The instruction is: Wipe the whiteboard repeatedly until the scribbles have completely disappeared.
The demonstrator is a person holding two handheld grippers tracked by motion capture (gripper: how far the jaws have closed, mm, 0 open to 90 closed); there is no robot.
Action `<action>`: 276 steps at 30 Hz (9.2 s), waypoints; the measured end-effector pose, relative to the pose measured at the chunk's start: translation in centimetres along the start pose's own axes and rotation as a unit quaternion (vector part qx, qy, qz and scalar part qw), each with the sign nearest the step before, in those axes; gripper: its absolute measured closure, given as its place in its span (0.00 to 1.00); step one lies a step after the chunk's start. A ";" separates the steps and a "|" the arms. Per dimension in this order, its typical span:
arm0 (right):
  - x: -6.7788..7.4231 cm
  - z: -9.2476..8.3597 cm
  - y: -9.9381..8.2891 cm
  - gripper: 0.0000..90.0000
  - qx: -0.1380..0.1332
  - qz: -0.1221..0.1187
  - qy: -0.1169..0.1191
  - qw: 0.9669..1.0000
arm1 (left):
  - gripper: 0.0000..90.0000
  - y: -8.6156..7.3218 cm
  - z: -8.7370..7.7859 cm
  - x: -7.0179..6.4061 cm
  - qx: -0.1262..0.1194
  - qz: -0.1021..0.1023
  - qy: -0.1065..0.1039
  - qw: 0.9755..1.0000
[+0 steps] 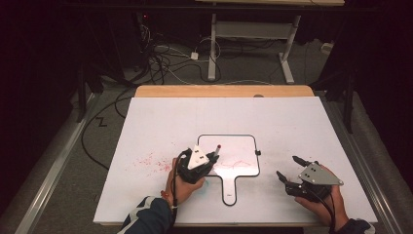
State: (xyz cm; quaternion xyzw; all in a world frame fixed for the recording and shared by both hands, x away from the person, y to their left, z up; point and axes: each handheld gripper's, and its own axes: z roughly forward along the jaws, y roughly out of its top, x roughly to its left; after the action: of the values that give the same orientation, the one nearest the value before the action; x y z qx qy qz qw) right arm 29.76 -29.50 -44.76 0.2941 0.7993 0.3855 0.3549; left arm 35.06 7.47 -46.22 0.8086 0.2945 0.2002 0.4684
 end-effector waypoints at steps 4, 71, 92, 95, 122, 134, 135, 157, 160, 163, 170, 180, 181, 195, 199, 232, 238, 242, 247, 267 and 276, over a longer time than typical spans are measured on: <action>0.0 0.0 0.0 0.31 0.000 -0.001 -0.001 1.000 | 0.88 -0.4 -0.5 0.4 -0.002 -0.018 0.003 1.000; -0.3 1.5 2.2 0.32 -0.025 0.080 0.097 0.992 | 0.87 3.2 2.9 -3.6 -0.045 0.009 -0.114 0.992; 3.1 5.2 8.0 0.69 -0.093 0.112 0.211 0.967 | 0.87 3.5 2.6 -4.9 -0.047 0.045 -0.123 0.990; 2.8 5.1 7.9 0.88 -0.096 0.121 0.212 0.965 | 0.87 3.4 2.8 -5.0 -0.047 0.050 -0.128 0.989; 1.7 5.9 7.9 0.90 -0.002 0.086 0.115 0.990 | 0.25 -4.9 -9.5 2.0 0.052 0.046 0.065 0.995; 2.2 6.4 9.1 0.90 0.032 0.073 0.080 0.994 | 0.22 -6.1 -10.3 2.4 0.069 0.044 0.075 0.994; 1.9 6.4 9.1 0.90 0.035 0.074 0.074 0.994 | 0.22 -6.1 -10.3 2.4 0.069 0.043 0.074 0.994; 4.5 6.8 10.3 0.90 0.030 0.091 0.157 0.983 | 0.22 -6.0 -9.7 2.4 0.072 0.042 0.069 0.994; 4.5 6.8 10.3 0.90 0.031 0.076 0.142 0.986 | 0.22 -6.0 -9.8 2.5 0.070 0.041 0.068 0.994; 3.8 6.9 10.1 0.90 0.034 0.073 0.114 0.990 | 0.22 -6.0 -9.8 2.5 0.070 0.041 0.069 0.994; 4.2 6.9 10.1 0.90 0.027 0.065 0.113 0.991 | 0.22 -6.1 -9.7 2.5 0.073 0.049 0.069 0.994; 4.9 7.1 10.2 0.90 0.011 0.070 0.154 0.986 | 0.24 -6.1 -9.8 2.4 0.074 0.054 0.065 0.994; 4.8 7.1 10.1 0.90 0.012 0.068 0.149 0.987 | 0.24 -6.1 -9.8 2.4 0.074 0.053 0.065 0.994; 6.1 7.1 10.4 0.90 0.002 0.072 0.174 0.982 | 0.24 -6.1 -9.7 2.5 0.076 0.058 0.060 0.994; 6.1 7.2 10.4 0.90 -0.001 0.061 0.161 0.985 | 0.24 -6.1 -9.7 2.4 0.076 0.058 0.059 0.994; 4.7 8.2 10.0 0.90 -0.007 0.082 0.109 0.991 | 0.24 -6.1 -9.6 2.4 0.078 0.056 0.055 0.994; 3.7 8.7 10.0 0.90 0.006 0.075 0.060 0.995 | 0.24 -6.2 -9.7 2.4 0.077 0.055 0.056 0.994; 4.0 8.9 10.2 0.90 0.004 0.101 0.091 0.991 | 0.24 -6.1 -9.6 2.4 0.079 0.056 0.055 0.994; 5.6 9.1 11.1 0.90 0.001 0.088 0.129 0.988 | 0.24 -6.1 -9.7 2.4 0.078 0.056 0.053 0.994; 4.2 8.9 10.6 0.90 0.021 0.089 0.082 0.992 | 0.24 -6.1 -9.8 2.2 0.079 0.059 0.052 0.994; 7.1 9.1 11.4 0.90 0.001 0.077 0.127 0.989 | 0.24 -6.1 -9.7 2.1 0.080 0.061 0.050 0.994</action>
State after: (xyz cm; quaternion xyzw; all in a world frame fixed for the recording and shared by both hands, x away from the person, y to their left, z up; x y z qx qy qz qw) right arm 35.10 -14.44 -41.84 0.3038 0.8131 0.4455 0.2191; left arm 29.04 17.42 -46.80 0.8490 0.2827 0.2440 0.3739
